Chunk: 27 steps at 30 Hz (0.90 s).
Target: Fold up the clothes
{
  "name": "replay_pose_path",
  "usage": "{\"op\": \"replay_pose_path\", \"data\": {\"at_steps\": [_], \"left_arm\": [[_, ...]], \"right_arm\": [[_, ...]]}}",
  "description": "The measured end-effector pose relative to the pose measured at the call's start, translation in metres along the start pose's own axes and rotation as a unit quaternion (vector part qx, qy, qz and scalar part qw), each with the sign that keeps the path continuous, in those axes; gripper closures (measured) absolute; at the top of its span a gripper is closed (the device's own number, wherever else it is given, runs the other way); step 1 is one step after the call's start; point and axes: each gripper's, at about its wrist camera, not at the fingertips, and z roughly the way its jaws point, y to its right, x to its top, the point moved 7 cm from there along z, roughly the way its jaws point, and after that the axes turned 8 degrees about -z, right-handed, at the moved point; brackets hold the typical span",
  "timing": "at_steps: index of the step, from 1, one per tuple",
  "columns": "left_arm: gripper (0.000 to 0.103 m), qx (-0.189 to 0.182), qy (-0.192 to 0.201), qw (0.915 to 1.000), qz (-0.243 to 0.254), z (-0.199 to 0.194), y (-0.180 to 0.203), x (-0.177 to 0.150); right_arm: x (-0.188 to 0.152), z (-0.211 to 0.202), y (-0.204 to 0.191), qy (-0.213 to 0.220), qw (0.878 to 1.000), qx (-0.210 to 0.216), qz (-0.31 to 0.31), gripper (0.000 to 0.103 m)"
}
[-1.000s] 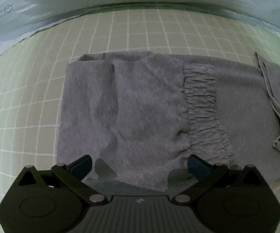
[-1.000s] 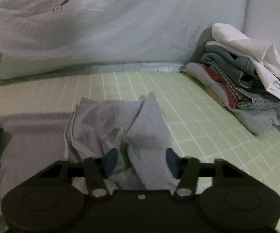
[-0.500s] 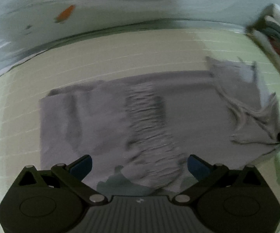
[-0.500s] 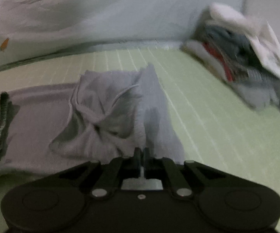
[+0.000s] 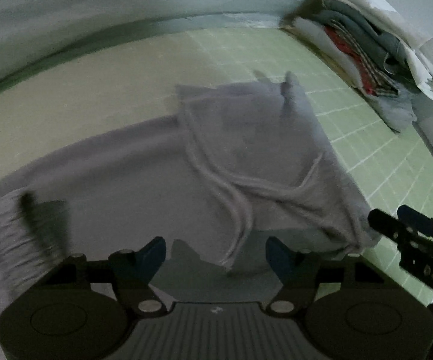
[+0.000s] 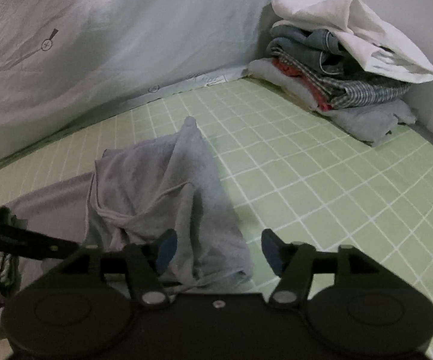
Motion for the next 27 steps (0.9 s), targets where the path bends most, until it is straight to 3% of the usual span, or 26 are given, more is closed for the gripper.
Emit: {"op": "replay_pose_path", "data": {"at_steps": [1,4,5,6,11,15,19,20,24,27], "left_arm": [[0.033,-0.009,-0.002,0.9999,0.005,0.006,0.008,0.003],[0.077,0.003,-0.003,0.9999,0.012,0.015,0.016,0.002],[0.098,0.010,0.000,0.9998,0.014,0.017,0.017,0.003],[0.101,0.009,0.001,0.9999,0.008,0.014,0.017,0.002],[0.102,-0.005,0.005,0.9993,-0.038,-0.011,0.010,-0.010],[0.101,-0.024,-0.018,0.9944,-0.101,-0.024,-0.002,-0.030],[0.098,0.015,-0.045,0.9930,-0.108,-0.014,-0.013,-0.046],[0.095,0.017,-0.043,0.9930,-0.109,-0.015,-0.014,-0.046],[0.068,0.016,-0.018,0.9933,-0.113,-0.018,-0.019,-0.027],[0.066,0.017,0.005,0.9931,-0.116,-0.020,-0.024,-0.008]], "right_arm": [[-0.001,0.002,0.002,-0.003,1.000,0.001,0.000,0.039],[-0.004,0.008,0.007,-0.012,1.000,0.004,0.001,0.039],[-0.005,0.011,0.009,-0.014,1.000,0.005,0.002,0.040],[-0.005,0.012,0.010,-0.015,1.000,0.005,0.001,0.040],[-0.002,0.015,0.007,-0.010,1.000,0.011,-0.006,0.041],[0.006,0.019,-0.003,0.002,0.999,0.033,-0.023,0.041],[0.015,0.031,-0.022,0.006,0.996,0.070,-0.052,0.039],[0.017,0.035,-0.026,0.005,0.995,0.078,-0.061,0.039],[0.023,0.055,-0.034,-0.005,0.994,0.092,-0.066,0.039],[0.024,0.064,-0.034,-0.016,0.994,0.085,-0.059,0.040]]}}
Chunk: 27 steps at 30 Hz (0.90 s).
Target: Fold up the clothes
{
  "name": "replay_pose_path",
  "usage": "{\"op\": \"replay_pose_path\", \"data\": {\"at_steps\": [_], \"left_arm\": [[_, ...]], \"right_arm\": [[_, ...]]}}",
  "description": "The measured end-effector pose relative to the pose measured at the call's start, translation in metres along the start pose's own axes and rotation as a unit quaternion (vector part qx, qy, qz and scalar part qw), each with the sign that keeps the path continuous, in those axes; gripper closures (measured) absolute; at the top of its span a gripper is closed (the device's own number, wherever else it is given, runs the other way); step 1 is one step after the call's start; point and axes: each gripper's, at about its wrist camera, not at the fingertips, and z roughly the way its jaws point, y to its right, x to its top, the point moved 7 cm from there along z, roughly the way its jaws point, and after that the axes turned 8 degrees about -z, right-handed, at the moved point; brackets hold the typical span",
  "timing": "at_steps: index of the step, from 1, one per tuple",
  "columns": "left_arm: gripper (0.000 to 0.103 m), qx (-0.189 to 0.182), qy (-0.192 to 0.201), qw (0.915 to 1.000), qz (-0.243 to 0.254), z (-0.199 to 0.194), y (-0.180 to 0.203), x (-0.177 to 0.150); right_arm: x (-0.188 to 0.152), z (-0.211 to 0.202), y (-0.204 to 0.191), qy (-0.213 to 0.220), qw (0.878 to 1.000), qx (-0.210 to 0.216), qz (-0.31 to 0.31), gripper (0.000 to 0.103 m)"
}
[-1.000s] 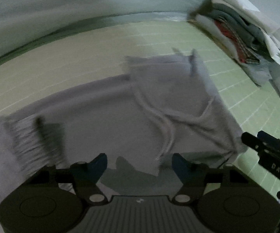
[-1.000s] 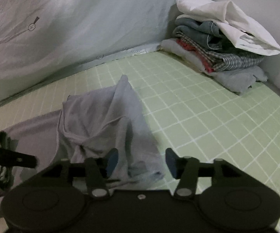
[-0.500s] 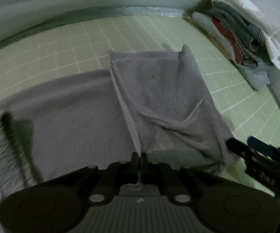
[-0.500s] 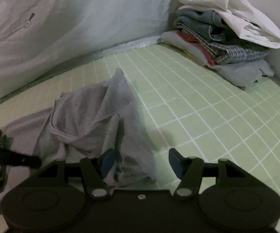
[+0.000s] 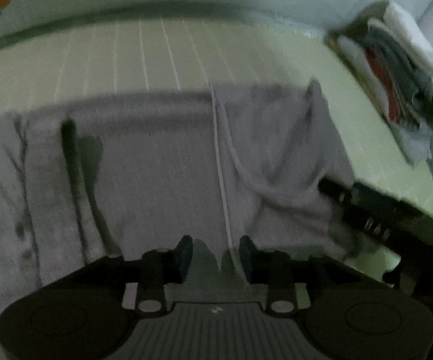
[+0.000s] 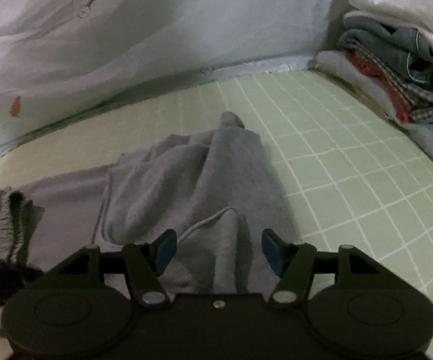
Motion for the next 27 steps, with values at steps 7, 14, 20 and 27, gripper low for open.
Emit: {"op": "replay_pose_path", "data": {"at_steps": [7,14,20,27], "left_arm": [[0.066,-0.006,0.043,0.9990,-0.007,0.005,0.003,0.047],[0.066,-0.041,0.033,0.9986,0.000,0.041,0.026,0.076],[0.098,-0.036,0.055,0.9978,0.006,0.038,0.027,0.081],[0.098,-0.029,0.089,0.9956,-0.005,0.013,0.015,0.082]], "right_arm": [[-0.003,0.003,0.004,-0.002,1.000,0.004,0.026,0.049],[-0.004,0.006,0.010,-0.004,0.998,0.010,0.058,0.085],[-0.004,0.001,0.009,0.004,0.998,0.010,0.062,0.100],[-0.011,-0.028,-0.008,0.034,0.995,0.045,0.079,0.102]]}}
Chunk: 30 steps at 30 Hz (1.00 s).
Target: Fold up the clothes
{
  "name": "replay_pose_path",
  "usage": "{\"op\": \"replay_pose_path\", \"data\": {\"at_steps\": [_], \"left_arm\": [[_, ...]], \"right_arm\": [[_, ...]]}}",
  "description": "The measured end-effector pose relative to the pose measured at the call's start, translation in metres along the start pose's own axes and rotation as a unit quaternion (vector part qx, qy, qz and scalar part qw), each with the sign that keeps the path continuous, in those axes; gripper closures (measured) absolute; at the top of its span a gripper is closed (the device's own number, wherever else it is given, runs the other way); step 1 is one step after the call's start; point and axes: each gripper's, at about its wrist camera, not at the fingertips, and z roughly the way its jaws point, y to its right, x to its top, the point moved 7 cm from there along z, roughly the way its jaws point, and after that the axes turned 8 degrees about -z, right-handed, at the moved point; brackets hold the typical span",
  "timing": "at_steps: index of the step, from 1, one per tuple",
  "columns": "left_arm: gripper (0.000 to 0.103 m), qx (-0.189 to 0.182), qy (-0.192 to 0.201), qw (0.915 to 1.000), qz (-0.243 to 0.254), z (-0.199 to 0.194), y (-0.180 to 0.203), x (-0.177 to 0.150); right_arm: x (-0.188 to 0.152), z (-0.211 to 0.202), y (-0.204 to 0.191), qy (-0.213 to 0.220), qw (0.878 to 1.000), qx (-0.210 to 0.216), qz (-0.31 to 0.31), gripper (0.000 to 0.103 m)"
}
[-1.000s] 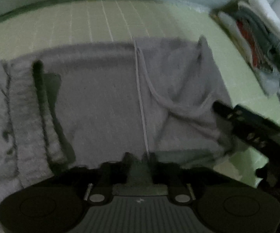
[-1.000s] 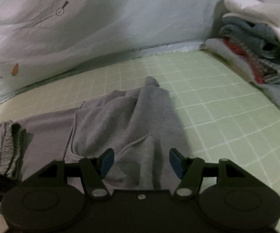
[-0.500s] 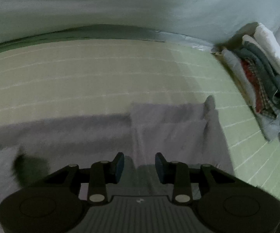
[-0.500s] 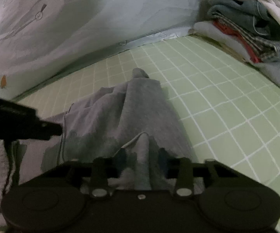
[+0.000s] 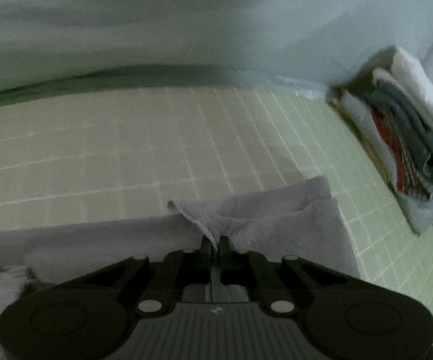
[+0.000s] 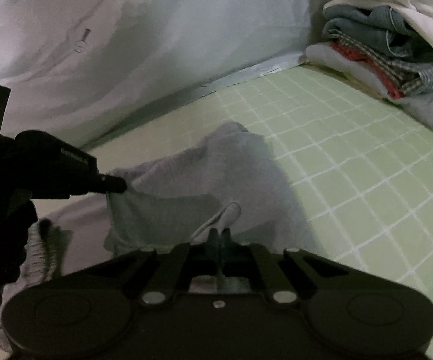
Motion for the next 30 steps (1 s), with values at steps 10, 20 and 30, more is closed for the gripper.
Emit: {"op": "replay_pose_path", "data": {"at_steps": [10,20,30], "left_arm": [[0.079,0.038,0.018,0.9991,-0.004,-0.041,-0.034,-0.014],[0.058,0.072,0.009,0.9972,-0.015,-0.094,-0.088,-0.060],[0.040,0.122,-0.008,0.9912,-0.051,-0.132,-0.154,-0.103]], "right_arm": [[-0.031,-0.016,-0.038,-0.014,1.000,0.020,-0.005,0.102],[-0.049,-0.021,-0.080,-0.042,0.996,0.050,-0.065,0.093],[-0.026,-0.030,-0.094,0.019,0.997,0.074,-0.012,0.065]]}}
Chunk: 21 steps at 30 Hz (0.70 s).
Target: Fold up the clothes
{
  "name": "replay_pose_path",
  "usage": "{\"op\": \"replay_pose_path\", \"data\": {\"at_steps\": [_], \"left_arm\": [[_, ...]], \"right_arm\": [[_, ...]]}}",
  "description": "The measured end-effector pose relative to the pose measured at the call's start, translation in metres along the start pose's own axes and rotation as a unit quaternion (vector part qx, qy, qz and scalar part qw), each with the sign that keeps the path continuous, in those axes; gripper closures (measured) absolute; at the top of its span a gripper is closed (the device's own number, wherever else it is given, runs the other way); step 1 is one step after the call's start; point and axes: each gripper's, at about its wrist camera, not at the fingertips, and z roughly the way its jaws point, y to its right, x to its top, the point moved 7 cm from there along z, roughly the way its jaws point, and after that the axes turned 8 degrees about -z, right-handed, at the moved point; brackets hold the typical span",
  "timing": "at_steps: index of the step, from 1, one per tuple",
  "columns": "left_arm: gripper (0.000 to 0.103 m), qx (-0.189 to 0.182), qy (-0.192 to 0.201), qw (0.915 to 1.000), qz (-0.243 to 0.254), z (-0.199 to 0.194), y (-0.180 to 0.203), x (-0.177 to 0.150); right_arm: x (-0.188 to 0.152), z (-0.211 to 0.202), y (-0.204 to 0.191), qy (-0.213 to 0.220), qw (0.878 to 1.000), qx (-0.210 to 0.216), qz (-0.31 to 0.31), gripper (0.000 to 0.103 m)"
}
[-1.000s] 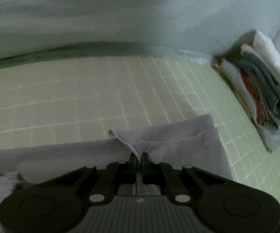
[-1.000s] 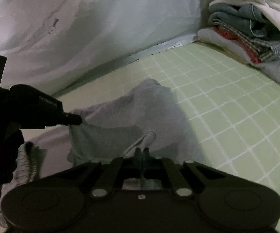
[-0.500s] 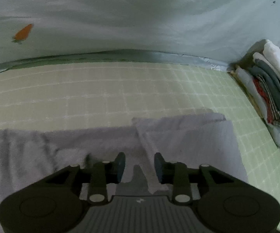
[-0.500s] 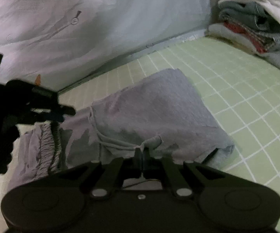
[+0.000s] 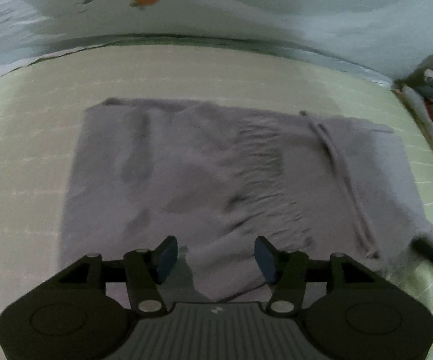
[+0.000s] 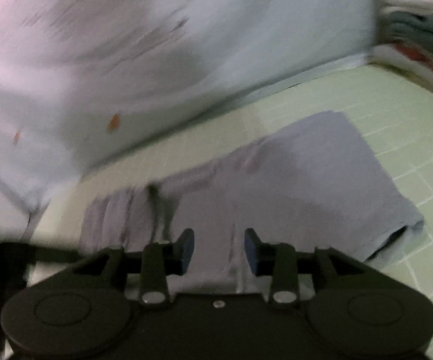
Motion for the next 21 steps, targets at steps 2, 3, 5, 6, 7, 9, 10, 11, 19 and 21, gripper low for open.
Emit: {"op": "replay_pose_path", "data": {"at_steps": [2,3,5,6,7,9,10,11,19,21], "left_arm": [[0.036,0.010,-0.002,0.9999,-0.006,-0.003,-0.014,-0.005],[0.032,0.015,-0.002,0.9998,-0.009,-0.005,-0.021,-0.008],[0.028,0.028,-0.008,0.9995,-0.012,-0.007,-0.033,-0.012],[0.025,0.036,-0.014,0.9992,-0.009,-0.005,-0.035,-0.013],[0.023,0.045,-0.023,0.9987,-0.007,-0.003,-0.038,-0.014],[0.020,0.062,-0.040,0.9973,-0.005,0.001,-0.041,-0.018],[0.020,0.067,-0.046,0.9967,-0.005,0.004,-0.041,-0.019],[0.020,0.070,-0.051,0.9963,-0.004,0.007,-0.041,-0.020],[0.015,0.100,-0.062,0.9929,0.019,0.019,-0.034,-0.021],[0.011,0.103,-0.065,0.9925,0.017,0.021,-0.034,-0.021]], "right_arm": [[0.001,0.016,0.007,-0.020,0.999,-0.049,-0.013,0.065],[-0.001,0.025,0.010,-0.036,0.996,-0.075,-0.027,0.065],[-0.011,0.043,0.010,-0.078,0.990,-0.104,-0.047,0.065],[-0.015,0.047,0.006,-0.091,0.988,-0.110,-0.060,0.064],[-0.018,0.049,0.000,-0.095,0.985,-0.116,-0.080,0.057],[-0.020,0.046,-0.013,-0.097,0.985,-0.103,-0.102,0.048],[-0.019,0.044,-0.019,-0.097,0.985,-0.091,-0.110,0.045],[-0.018,0.041,-0.023,-0.092,0.986,-0.083,-0.115,0.042],[0.010,0.026,0.058,-0.056,0.973,-0.211,-0.073,0.000],[0.011,0.031,0.084,-0.070,0.970,-0.229,-0.043,0.000]]}}
